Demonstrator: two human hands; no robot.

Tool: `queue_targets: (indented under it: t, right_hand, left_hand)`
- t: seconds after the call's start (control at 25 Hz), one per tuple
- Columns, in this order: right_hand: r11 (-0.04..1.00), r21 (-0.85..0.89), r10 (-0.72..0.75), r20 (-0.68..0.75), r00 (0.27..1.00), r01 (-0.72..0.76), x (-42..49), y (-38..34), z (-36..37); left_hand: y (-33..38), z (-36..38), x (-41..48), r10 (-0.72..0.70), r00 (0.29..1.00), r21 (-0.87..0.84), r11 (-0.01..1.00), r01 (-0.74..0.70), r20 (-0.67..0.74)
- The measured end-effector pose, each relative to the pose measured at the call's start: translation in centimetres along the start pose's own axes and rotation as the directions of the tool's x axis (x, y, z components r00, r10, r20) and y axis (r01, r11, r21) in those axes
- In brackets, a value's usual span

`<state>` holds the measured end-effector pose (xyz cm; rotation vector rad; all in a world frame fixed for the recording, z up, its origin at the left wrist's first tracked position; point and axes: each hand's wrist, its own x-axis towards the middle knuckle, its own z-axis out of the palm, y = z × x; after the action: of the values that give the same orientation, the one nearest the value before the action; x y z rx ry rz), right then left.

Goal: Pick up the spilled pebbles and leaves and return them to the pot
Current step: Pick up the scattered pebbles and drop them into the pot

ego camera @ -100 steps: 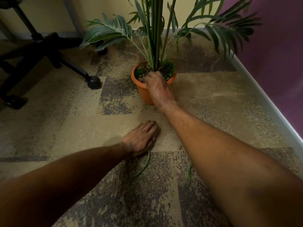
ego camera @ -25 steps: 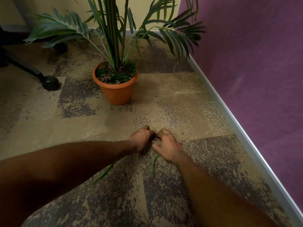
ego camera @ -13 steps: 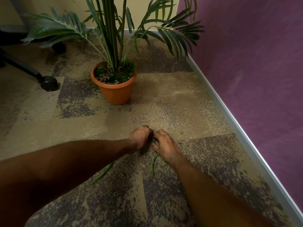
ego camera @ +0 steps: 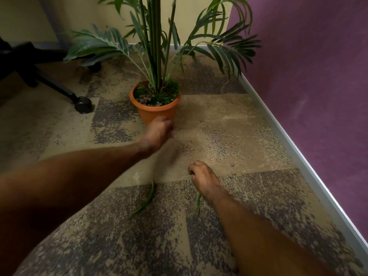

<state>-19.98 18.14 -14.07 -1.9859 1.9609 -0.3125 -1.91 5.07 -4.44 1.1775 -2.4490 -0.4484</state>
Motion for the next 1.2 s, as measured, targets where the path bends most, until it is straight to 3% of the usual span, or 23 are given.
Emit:
queue_targets:
  t: [0.16,0.36,0.68,0.96,1.2]
  right_hand:
    - [0.999,-0.015,-0.038,-0.01,0.999,0.038,0.0,-0.9,0.6]
    - [1.0,0.02,-0.015,-0.004,1.0,0.015,0.3,-1.1,0.6]
    - [1.0,0.026,0.011,0.003,1.0,-0.011,-0.3,0.4,0.5]
    - [0.999,-0.009,-0.05,-0.045,0.998,0.05,1.0,-1.4,-0.9]
    - [0.995,0.01,-0.096,-0.155,0.983,0.099,6.9,-5.5,-5.5]
  left_hand:
    - [-2.9,-4.9,2.8,-0.137,0.957,0.07,0.985,0.16,-0.255]
    - [-6.3,-6.4,5.9,-0.332,0.907,-0.048,0.942,0.331,-0.261]
    - [-7.0,-5.0,6.9,-0.289,0.915,-0.057,0.957,0.284,-0.282]
    - [-7.1,-4.3,2.5,-0.232,0.939,0.304,0.902,0.305,-0.254]
    - [-6.3,-2.1,-1.8,-0.197,0.977,0.398,0.892,0.215,-0.088]
